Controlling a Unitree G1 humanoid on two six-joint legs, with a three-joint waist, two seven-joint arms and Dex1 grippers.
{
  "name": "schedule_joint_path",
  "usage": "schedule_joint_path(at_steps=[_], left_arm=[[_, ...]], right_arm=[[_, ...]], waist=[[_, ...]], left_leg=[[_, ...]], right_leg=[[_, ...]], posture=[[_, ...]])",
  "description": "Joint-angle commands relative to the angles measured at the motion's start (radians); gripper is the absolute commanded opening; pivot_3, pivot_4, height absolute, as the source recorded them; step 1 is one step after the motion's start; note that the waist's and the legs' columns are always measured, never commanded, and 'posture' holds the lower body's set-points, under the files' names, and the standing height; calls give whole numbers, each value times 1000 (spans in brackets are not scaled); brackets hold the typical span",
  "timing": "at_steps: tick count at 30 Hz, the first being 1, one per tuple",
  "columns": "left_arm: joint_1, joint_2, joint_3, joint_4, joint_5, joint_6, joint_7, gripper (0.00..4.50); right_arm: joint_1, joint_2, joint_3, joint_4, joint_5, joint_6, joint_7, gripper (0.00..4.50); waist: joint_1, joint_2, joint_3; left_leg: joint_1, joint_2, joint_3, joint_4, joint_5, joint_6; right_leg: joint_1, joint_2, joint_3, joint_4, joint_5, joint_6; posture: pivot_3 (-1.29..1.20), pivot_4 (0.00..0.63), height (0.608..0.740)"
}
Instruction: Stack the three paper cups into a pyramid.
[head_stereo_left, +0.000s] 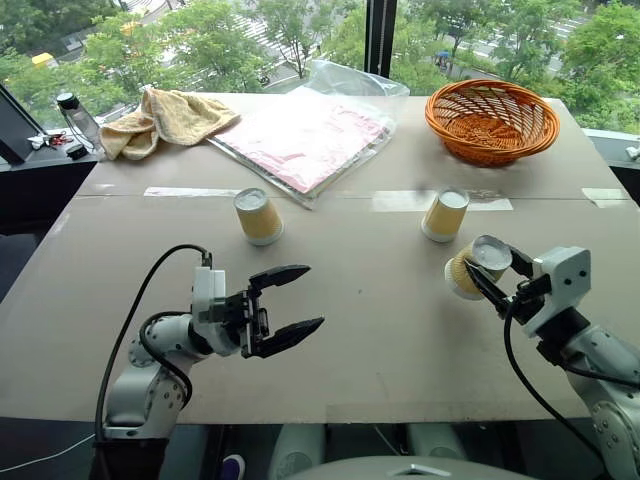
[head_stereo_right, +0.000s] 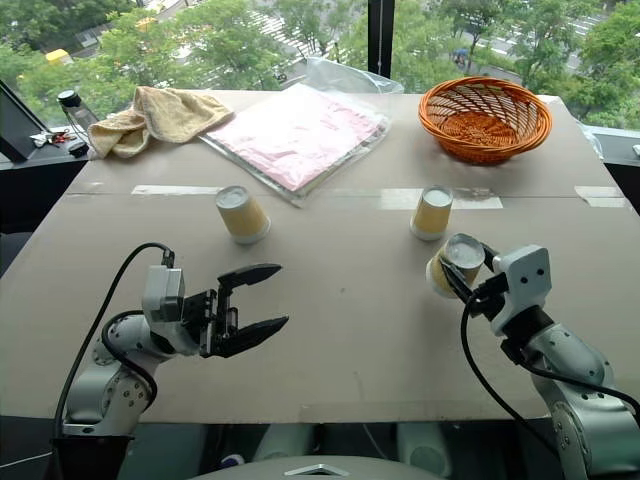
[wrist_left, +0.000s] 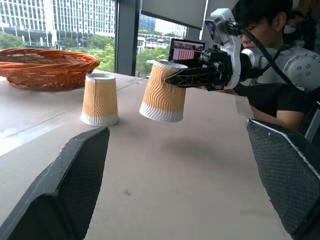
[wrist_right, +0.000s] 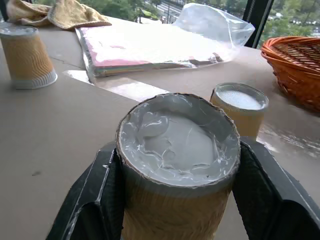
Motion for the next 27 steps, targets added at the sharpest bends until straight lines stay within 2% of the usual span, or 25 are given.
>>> schedule_joint_path(at_steps=[1, 7, 14, 16, 17, 18, 20, 24, 27], left_arm=[[24, 35, 74, 36, -43, 8, -45, 4500], [87, 57, 143, 2, -60, 37, -29, 4500], [143, 47, 158, -89, -79, 72, 18, 4500], [142, 47, 161, -93, -81, 84, 37, 4500], [140, 47, 162, -95, -83, 95, 53, 4500], [133, 46, 166, -95, -85, 107, 80, 4500], [108, 34, 178, -82, -76, 116, 145, 4500], [42, 20, 181, -3, 64, 95, 321, 4500], [-51, 47, 180, 90, 143, 143, 456, 4500]], right_arm=[[-62, 2, 98, 39, -49, -17, 15, 2161], [-139, 13, 172, 130, -84, -47, 42, 2161], [-176, 38, 208, 200, -111, -79, 52, 2161], [-180, 72, 191, 257, -111, -85, 26, 3160], [-175, 66, 194, 274, -116, -96, 41, 3446], [-167, 64, 186, 273, -115, -107, 48, 3937], [-155, 63, 159, 248, -92, -114, 61, 4360], [-116, 46, 106, 172, -49, -162, 98, 4360], [-51, -8, 64, 73, 17, -218, 196, 4360]], waist=[[5, 0, 0], [13, -1, 1], [12, -1, 1], [12, -2, 1], [12, -1, 1], [12, -1, 1], [15, -1, 1], [14, -1, 1], [13, -1, 1]], left_leg=[[0, 0, 0, 0, 0, 0], [-2, -1, 0, 0, 0, 0], [-2, 0, 0, -1, 0, 0], [-1, 0, 0, -1, 0, 0], [-1, 0, 0, -1, 0, 0], [-1, 0, 0, -1, 0, 0], [-1, 0, 0, -1, 0, 0], [-1, 0, 0, -1, 0, 0], [-1, 0, 0, -1, 0, 0]], right_leg=[[0, 0, 0, 0, 0, 0], [0, -1, 0, -2, 0, 0], [0, 0, 0, -2, 0, 0], [0, 0, 0, -2, 0, 0], [0, 0, 0, -2, 0, 0], [0, 0, 0, -2, 0, 0], [0, 0, 0, -2, 0, 0], [0, 0, 0, -2, 0, 0], [0, 0, 0, -2, 0, 0]], posture=[[0, 150, 740], [0, 150, 740], [0, 150, 740], [0, 150, 740], [0, 150, 740], [0, 150, 740], [0, 150, 740], [0, 150, 740], [0, 150, 740]])
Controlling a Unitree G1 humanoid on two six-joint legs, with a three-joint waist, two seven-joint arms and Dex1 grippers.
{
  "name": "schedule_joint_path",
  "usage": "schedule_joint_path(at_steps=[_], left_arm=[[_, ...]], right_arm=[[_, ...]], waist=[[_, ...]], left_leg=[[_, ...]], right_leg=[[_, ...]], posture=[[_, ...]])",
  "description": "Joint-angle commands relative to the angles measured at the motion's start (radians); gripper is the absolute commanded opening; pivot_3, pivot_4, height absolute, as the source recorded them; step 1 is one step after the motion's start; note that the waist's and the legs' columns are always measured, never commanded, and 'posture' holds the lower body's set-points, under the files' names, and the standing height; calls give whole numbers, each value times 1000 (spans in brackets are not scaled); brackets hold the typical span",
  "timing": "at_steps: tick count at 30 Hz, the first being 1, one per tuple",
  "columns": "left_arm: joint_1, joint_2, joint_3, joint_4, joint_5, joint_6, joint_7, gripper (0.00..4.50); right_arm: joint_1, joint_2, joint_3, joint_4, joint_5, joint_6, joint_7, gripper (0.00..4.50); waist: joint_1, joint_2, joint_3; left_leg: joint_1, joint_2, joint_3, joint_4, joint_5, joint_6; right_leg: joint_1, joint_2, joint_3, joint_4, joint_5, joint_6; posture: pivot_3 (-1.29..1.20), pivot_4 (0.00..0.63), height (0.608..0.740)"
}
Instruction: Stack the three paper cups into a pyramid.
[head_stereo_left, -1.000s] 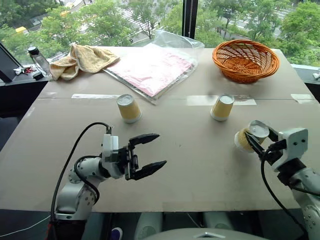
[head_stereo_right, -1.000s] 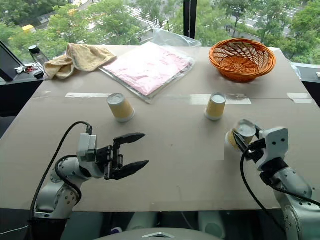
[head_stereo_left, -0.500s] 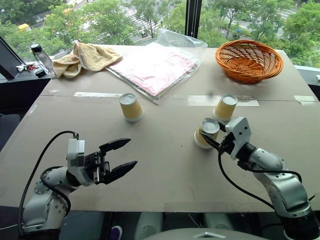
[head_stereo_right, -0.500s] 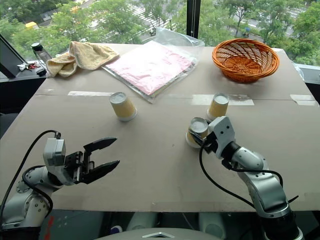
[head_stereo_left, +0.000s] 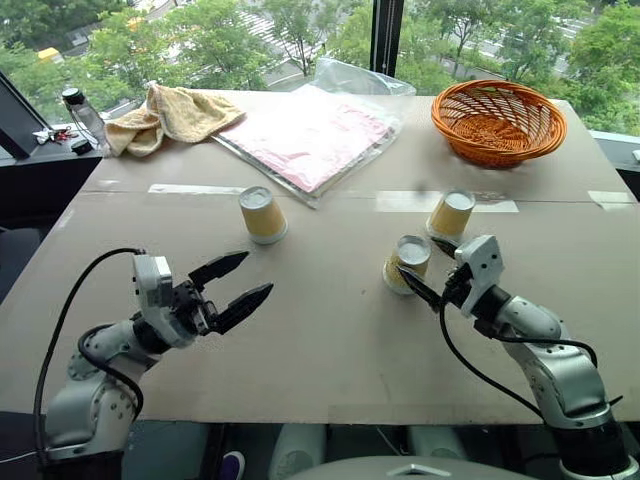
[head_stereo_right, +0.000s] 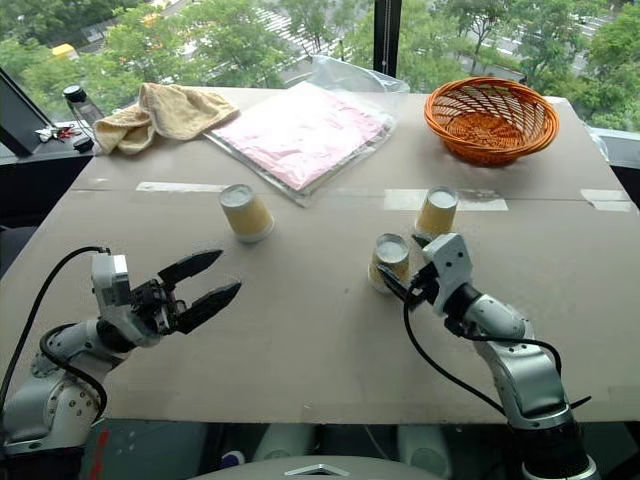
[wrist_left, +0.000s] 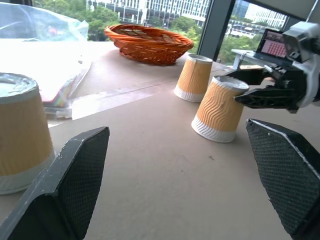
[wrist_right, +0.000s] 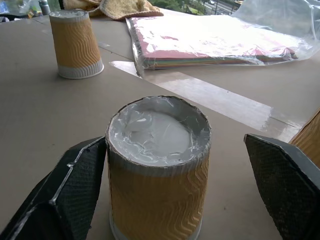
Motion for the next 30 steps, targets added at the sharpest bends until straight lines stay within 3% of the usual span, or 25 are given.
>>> schedule_joint_path(at_steps=[1, 6, 18, 23, 24, 30], left_arm=[[-98, 33, 20, 95, 66, 33, 114, 4500], [-277, 69, -60, 238, 168, 60, 145, 4500], [-603, 21, -213, 520, 328, -1, 155, 4500], [-641, 11, -225, 586, 339, -53, 100, 2460], [-644, 9, -220, 590, 331, -60, 85, 2228], [-590, 6, -211, 361, 84, 111, -184, 2228]], right_arm=[[65, -62, -61, -151, 102, -78, 126, 4360], [119, -151, -124, -249, 181, -73, 195, 4360], [225, -278, -254, -425, 411, -14, 235, 4360], [259, -279, -257, -433, 391, -26, 219, 4500], [268, -278, -261, -433, 387, -29, 216, 4500], [309, -266, -254, -427, 361, -52, 210, 4500]], waist=[[0, -1, 0], [0, -3, 1], [1, -6, 3], [0, -7, 2], [0, -7, 2], [1, -8, 3]], left_leg=[[0, 0, 0, 0, 0, 0], [0, 0, 0, 0, 0, 0], [0, 0, -1, -2, 0, 0], [0, -1, -1, -1, 0, 0], [0, 0, -1, -1, 0, 0], [-1, 0, -1, -1, 0, 0]], right_leg=[[0, 0, 0, 0, 0, 0], [0, 0, -1, 0, 0, 0], [1, 0, -1, 0, 2, 4], [1, 0, -1, 0, 2, 4], [1, 0, -1, 0, 2, 4], [1, 0, -1, 0, 2, 4]], posture=[[0, 150, 740], [0, 150, 740], [0, 150, 740], [0, 150, 740], [0, 150, 740], [0, 150, 740]])
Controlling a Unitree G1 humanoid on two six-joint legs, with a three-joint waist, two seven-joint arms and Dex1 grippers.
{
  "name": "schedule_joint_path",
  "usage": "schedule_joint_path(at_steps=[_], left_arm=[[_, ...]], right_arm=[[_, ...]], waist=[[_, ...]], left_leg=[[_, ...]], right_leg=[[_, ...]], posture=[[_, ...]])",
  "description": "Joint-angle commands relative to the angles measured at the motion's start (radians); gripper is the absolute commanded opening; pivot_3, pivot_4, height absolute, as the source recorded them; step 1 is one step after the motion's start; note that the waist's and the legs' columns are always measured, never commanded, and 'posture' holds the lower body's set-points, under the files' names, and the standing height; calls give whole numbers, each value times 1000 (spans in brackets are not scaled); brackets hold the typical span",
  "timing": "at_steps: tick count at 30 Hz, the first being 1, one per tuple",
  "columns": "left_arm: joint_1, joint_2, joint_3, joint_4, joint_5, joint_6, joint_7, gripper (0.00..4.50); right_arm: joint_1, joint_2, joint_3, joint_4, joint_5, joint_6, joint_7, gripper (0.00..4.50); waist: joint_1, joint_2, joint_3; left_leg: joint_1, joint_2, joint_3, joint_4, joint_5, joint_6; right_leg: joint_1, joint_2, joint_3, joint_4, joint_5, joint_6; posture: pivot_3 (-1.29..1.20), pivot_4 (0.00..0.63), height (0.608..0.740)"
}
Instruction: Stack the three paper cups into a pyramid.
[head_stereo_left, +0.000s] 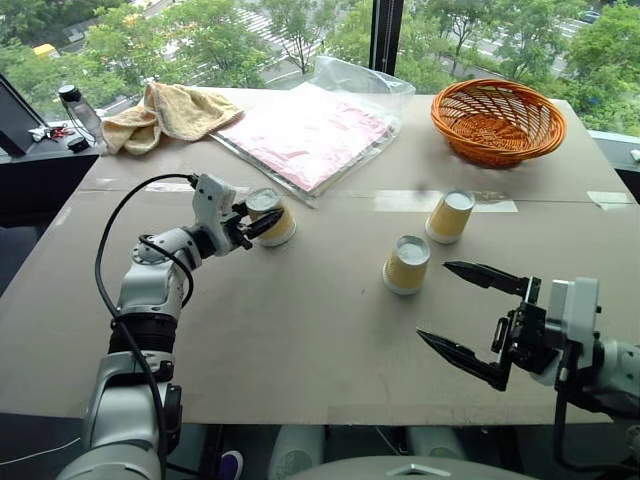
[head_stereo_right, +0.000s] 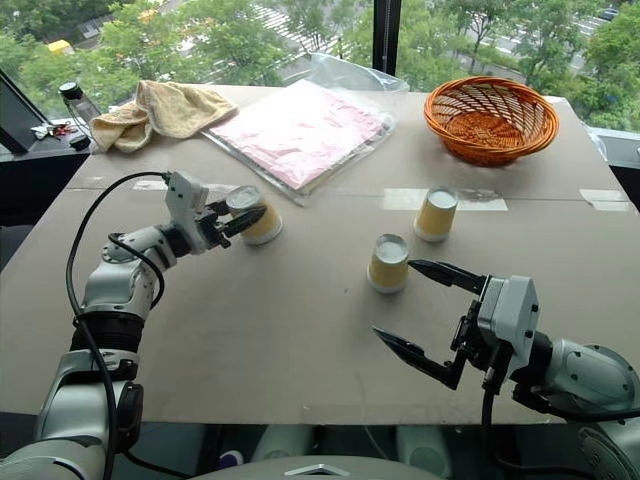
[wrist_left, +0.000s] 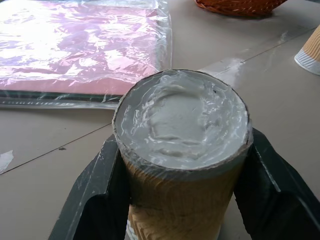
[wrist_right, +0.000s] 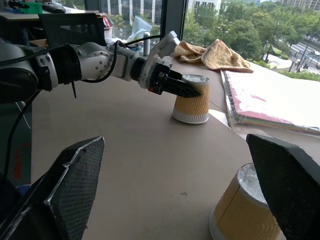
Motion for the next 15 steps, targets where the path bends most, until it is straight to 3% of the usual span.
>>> schedule_joint_path(at_steps=[1, 7, 15], left_arm=[[31, 3, -12, -198, -145, 113, -144, 2228], [72, -28, -138, -320, -119, 133, -216, 2228], [64, -86, -253, -229, 18, -30, -256, 2228]], right_arm=[[11, 12, -15, -29, -14, -35, -8, 4500], [43, 26, 10, -33, -71, -55, -24, 4500], [119, 67, 31, -77, -135, -63, -76, 4500]], waist=[[0, 0, 0], [0, 0, 0], [1, 0, 0]], left_leg=[[0, 0, 0, 0, 0, 0], [1, 0, 0, 0, 0, 0], [1, 0, 0, 1, 0, 0]], right_leg=[[0, 0, 0, 0, 0, 0], [1, 0, 0, 0, 0, 0], [1, 0, 0, 0, 0, 0]], posture=[[0, 150, 740], [0, 150, 740], [0, 150, 740]])
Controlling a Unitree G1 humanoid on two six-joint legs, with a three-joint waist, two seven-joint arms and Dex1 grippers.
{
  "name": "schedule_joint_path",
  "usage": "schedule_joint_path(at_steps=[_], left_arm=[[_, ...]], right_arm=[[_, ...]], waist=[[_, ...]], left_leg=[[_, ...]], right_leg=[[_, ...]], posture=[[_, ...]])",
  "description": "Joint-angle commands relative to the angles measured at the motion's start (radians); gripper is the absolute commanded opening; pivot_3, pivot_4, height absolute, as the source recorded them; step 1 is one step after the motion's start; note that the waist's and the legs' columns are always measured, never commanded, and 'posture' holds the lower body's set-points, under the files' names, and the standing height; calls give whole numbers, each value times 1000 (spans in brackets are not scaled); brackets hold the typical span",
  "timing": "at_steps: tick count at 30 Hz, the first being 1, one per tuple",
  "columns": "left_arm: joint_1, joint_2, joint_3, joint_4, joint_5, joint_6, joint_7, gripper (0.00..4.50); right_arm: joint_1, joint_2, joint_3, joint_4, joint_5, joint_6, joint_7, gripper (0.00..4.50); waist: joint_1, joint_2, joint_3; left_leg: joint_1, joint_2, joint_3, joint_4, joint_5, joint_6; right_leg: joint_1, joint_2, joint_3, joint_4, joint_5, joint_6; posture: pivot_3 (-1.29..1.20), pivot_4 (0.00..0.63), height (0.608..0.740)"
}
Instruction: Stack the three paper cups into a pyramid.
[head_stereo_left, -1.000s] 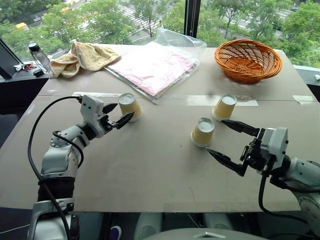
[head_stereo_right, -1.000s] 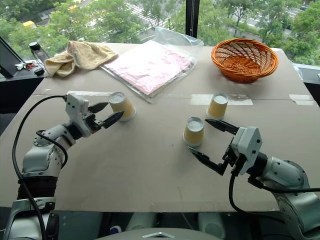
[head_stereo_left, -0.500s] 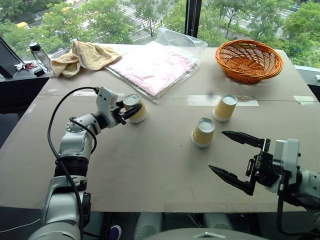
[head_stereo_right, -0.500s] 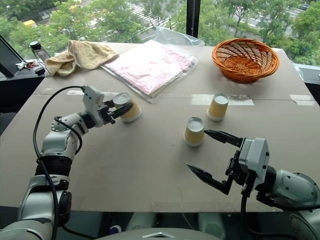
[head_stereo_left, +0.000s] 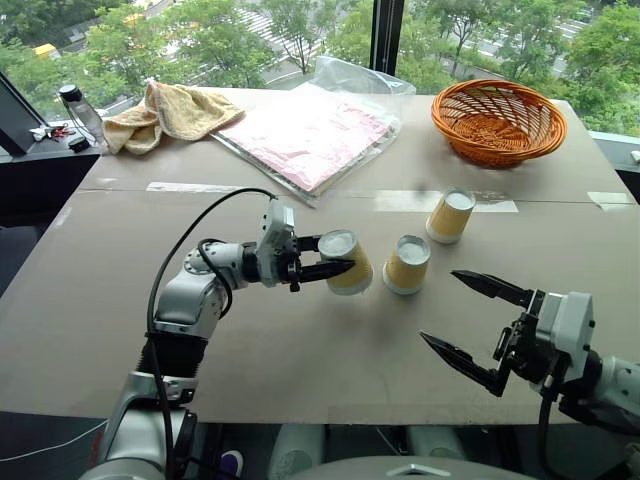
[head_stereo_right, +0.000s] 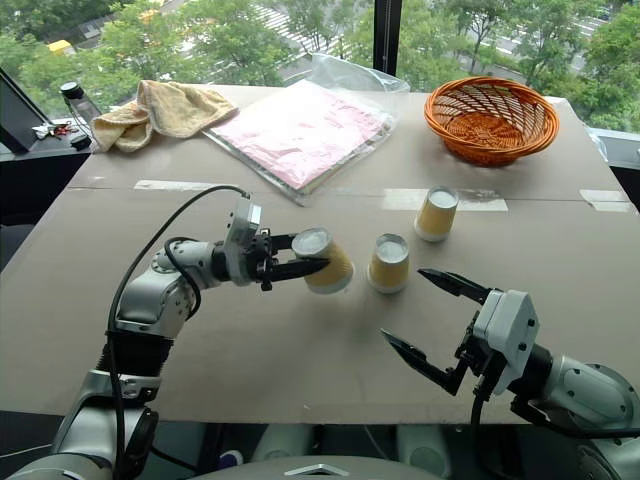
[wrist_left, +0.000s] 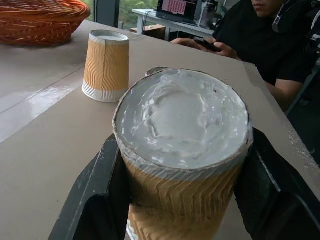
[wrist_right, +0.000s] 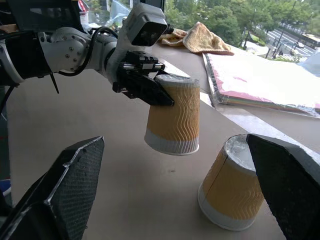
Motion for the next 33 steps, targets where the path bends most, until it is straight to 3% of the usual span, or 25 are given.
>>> schedule_joint_path(at_steps=[1, 19, 31, 32, 33], left_arm=[[-14, -17, -39, 26, 61, -89, -27, 2228], [-37, -116, -85, 183, 184, -283, 1, 2228], [-108, -180, -85, 186, 175, -207, 24, 2228], [-110, -182, -83, 175, 172, -193, 26, 3158], [-112, -185, -81, 162, 166, -178, 28, 3533]], right_arm=[[33, 23, 13, -57, -23, -28, -33, 4500], [268, 67, -62, -69, -105, -100, -51, 4500], [318, 78, -88, -82, -105, -114, -55, 4500], [317, 78, -87, -82, -105, -113, -56, 4500], [316, 77, -86, -81, -105, -113, -57, 4500]], waist=[[0, 0, 0], [11, 2, -1], [25, 3, -2], [25, 3, -2], [25, 3, -2]], left_leg=[[0, 0, 0, 0, 0, 0], [1, 0, -1, 3, 0, 0], [0, -1, -1, 4, 0, 0], [0, -1, -1, 4, 0, 0], [0, -1, -1, 4, 0, 0]], right_leg=[[0, 0, 0, 0, 0, 0], [3, 0, 0, 0, -3, -1], [3, 0, 0, 0, -4, 0], [3, 0, 0, 0, -4, 0], [3, 0, 0, 0, -4, 0]], posture=[[0, 150, 740], [0, 150, 740], [0, 150, 740], [0, 150, 740], [0, 150, 740]])
